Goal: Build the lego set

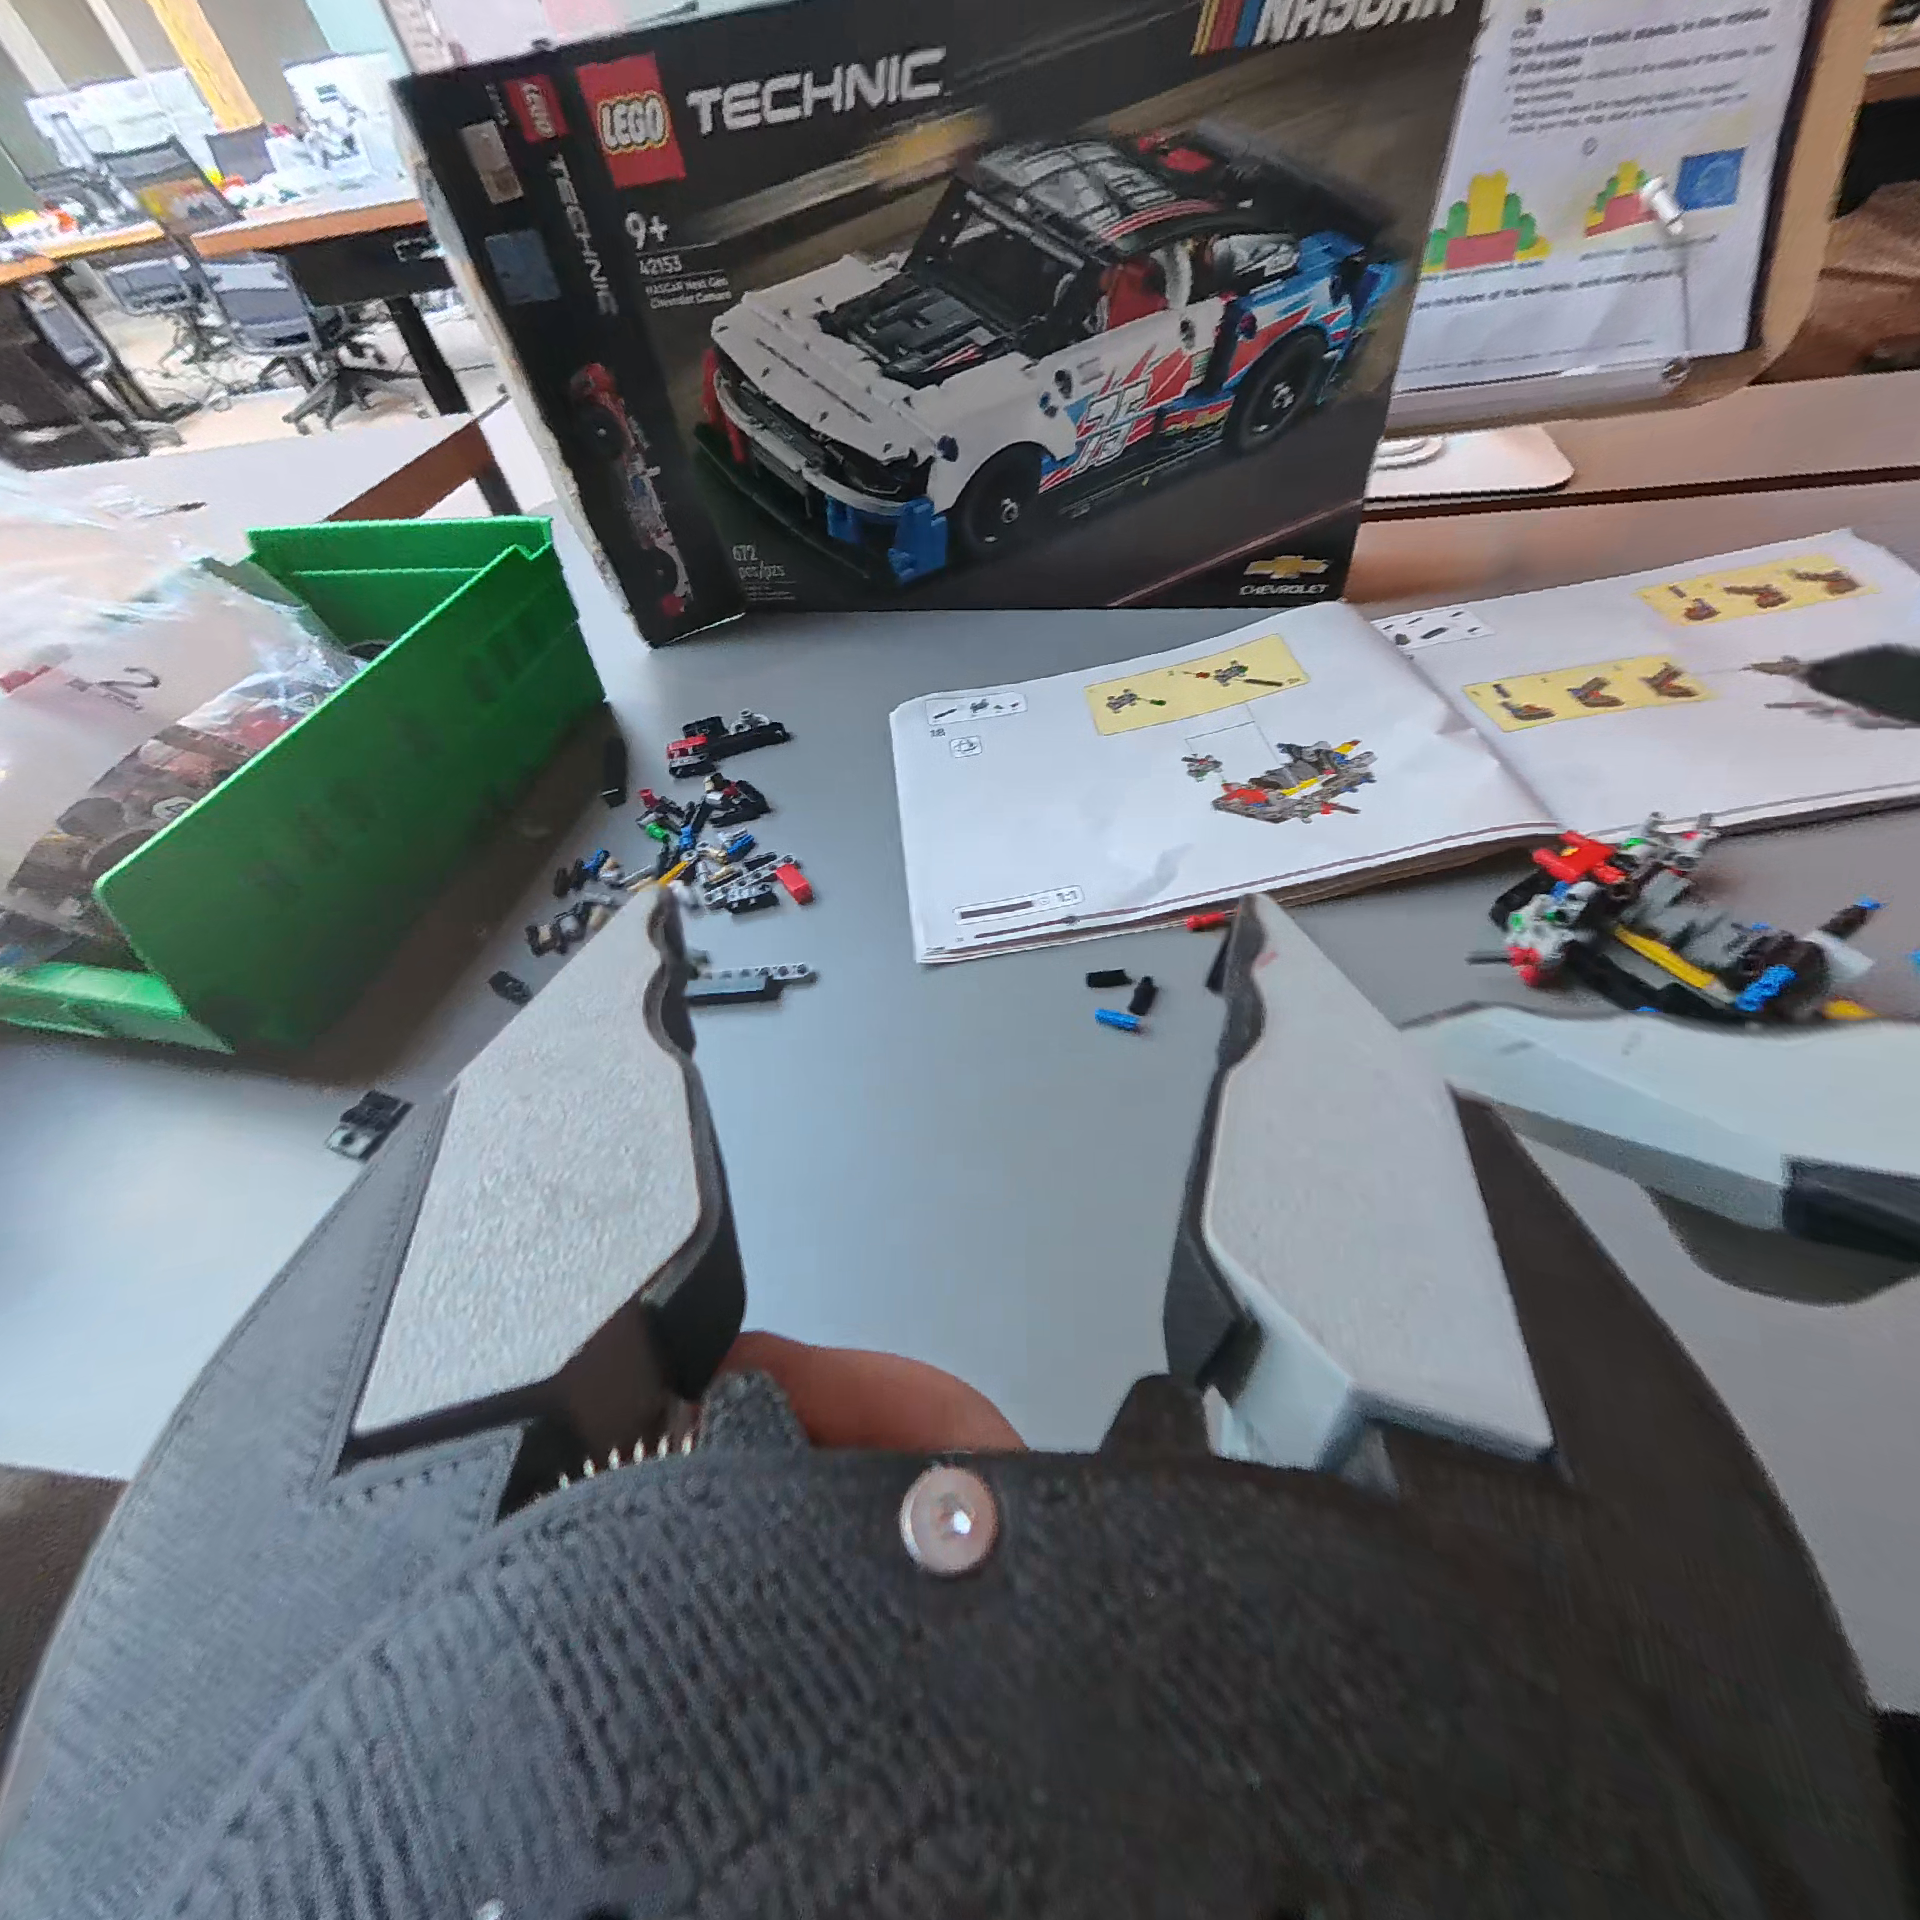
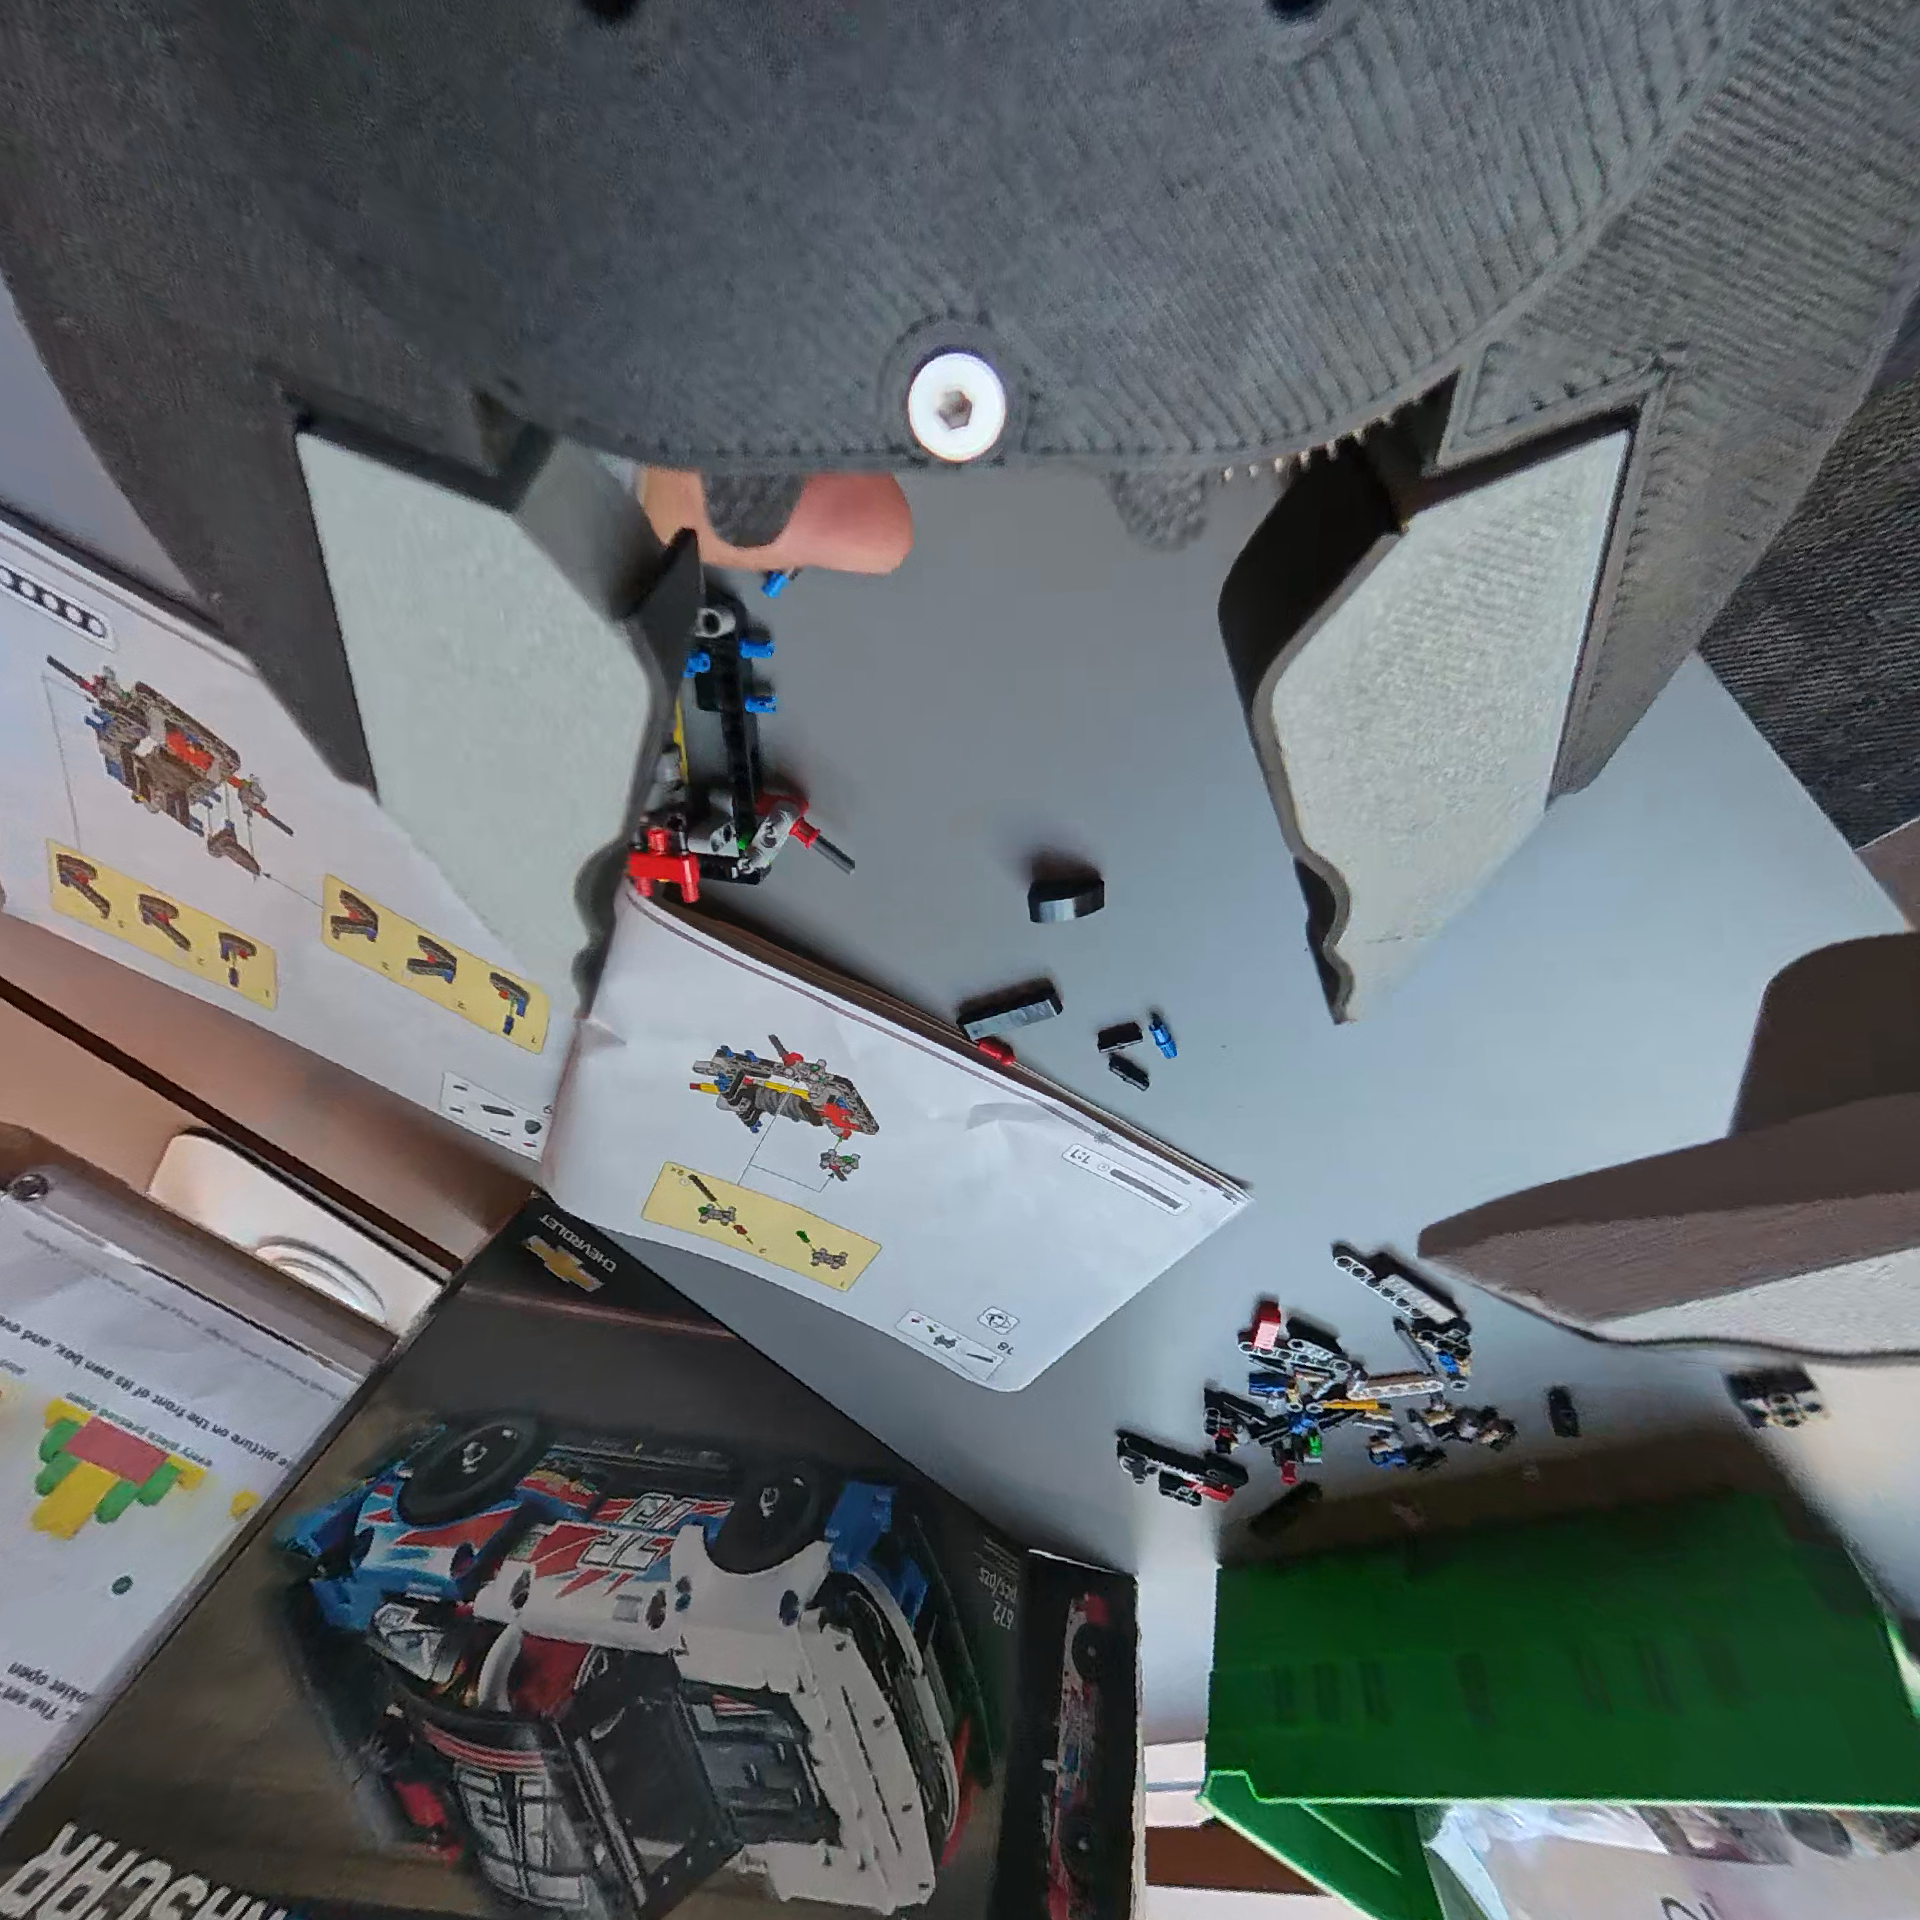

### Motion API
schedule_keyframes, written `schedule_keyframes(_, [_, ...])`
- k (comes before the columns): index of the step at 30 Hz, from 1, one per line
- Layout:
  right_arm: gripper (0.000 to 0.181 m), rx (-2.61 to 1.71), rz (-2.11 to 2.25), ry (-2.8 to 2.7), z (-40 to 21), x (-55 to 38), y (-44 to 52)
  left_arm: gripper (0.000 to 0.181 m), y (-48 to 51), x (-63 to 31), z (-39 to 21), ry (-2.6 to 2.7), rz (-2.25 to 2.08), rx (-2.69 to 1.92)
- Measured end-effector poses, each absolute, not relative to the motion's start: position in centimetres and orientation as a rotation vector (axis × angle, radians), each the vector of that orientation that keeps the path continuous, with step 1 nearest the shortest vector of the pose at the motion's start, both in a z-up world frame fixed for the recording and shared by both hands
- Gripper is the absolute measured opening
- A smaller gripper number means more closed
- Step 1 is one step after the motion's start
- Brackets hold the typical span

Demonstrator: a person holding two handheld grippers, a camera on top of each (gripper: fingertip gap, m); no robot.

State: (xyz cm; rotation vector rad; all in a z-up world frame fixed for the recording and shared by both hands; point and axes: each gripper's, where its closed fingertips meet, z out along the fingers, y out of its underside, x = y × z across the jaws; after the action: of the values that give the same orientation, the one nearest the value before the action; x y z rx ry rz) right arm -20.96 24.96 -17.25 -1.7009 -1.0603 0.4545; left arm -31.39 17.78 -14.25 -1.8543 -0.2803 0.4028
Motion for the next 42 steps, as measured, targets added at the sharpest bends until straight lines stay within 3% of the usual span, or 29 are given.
schedule_keyframes(11, [0.128,-1.663,0.317,-0.826,-13.6,-13.1,29.5,0.101,22.1,-22.0,-14.8,0.000,0.303,-1.850])
schedule_keyframes(23, [0.133,-1.871,0.235,-0.757,-16.0,-3.1,34.1,0.106,26.2,-13.1,-19.1,0.288,0.160,-1.963])
schedule_keyframes(37, [0.119,-1.749,0.420,-1.004,-16.0,-12.8,28.2,0.103,22.7,-23.1,-17.1,-0.004,0.293,-1.949])
schedule_keyframes(42, [0.098,-1.672,0.520,-1.096,-14.8,-15.5,25.6,0.103,20.2,-27.1,-16.3,-0.117,0.347,-1.931])
